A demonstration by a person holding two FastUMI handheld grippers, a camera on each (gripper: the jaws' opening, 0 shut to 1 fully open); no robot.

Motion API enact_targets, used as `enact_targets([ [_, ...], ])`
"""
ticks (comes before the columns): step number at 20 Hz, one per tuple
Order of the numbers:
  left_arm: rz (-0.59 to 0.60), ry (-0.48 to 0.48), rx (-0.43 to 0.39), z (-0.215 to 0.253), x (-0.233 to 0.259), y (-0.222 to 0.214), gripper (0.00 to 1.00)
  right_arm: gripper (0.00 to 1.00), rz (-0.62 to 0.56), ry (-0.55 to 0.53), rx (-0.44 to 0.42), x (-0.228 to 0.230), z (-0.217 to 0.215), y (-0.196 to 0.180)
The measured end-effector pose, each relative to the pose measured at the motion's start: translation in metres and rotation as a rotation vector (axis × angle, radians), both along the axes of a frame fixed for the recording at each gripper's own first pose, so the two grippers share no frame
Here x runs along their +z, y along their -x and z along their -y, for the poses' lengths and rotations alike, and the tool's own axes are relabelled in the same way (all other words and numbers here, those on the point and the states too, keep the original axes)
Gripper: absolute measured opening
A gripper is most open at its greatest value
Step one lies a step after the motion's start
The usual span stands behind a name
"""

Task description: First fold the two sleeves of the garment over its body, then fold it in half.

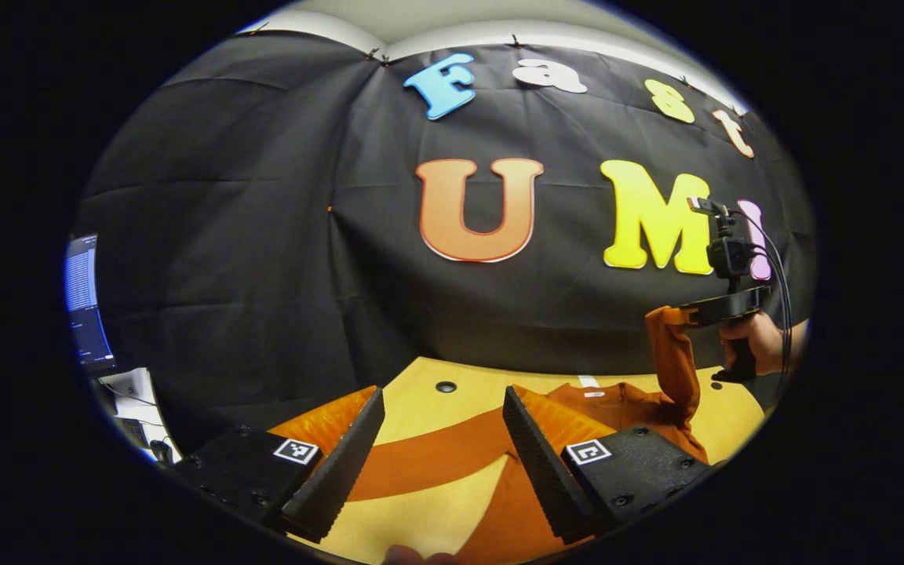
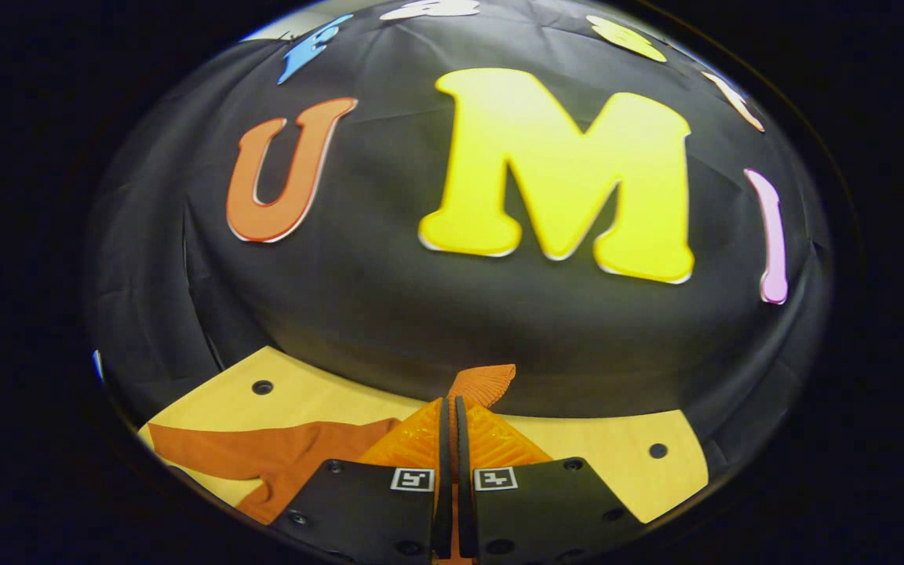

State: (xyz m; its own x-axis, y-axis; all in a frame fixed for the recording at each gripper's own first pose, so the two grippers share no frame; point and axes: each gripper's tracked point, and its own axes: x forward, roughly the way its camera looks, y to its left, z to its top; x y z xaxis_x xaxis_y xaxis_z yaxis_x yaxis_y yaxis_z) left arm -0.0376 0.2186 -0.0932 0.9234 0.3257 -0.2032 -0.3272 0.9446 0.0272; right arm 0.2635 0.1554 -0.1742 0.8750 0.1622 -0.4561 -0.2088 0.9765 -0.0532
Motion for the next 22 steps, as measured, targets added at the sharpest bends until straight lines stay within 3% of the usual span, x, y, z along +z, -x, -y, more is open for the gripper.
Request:
enact_targets([
  [4,-0.032,-0.008,0.048,-0.040,-0.008,0.015,0.99,0.04,-0.066,0.004,0.043,-0.053,-0.069,-0.002],
  [7,-0.055,-0.014,0.060,-0.059,-0.014,0.023,0.99,0.04,-0.152,0.054,0.078,-0.111,-0.109,0.017],
  [12,-0.083,0.003,0.088,-0.083,-0.025,0.029,0.98,0.05,-0.281,0.132,0.126,-0.199,-0.144,0.038],
  [16,-0.092,0.014,0.112,-0.094,-0.032,0.034,0.99,0.05,-0.313,0.110,0.155,-0.228,-0.170,0.048],
  [19,-0.118,0.030,0.110,-0.101,-0.052,0.035,0.99,0.21,-0.373,-0.019,0.220,-0.226,-0.199,0.069],
  [20,-0.121,0.040,0.114,-0.103,-0.059,0.033,0.99,0.30,-0.381,-0.049,0.240,-0.221,-0.203,0.075],
  [22,-0.138,0.069,0.137,-0.110,-0.081,0.030,0.99,0.69,-0.359,-0.077,0.261,-0.200,-0.201,0.085],
])
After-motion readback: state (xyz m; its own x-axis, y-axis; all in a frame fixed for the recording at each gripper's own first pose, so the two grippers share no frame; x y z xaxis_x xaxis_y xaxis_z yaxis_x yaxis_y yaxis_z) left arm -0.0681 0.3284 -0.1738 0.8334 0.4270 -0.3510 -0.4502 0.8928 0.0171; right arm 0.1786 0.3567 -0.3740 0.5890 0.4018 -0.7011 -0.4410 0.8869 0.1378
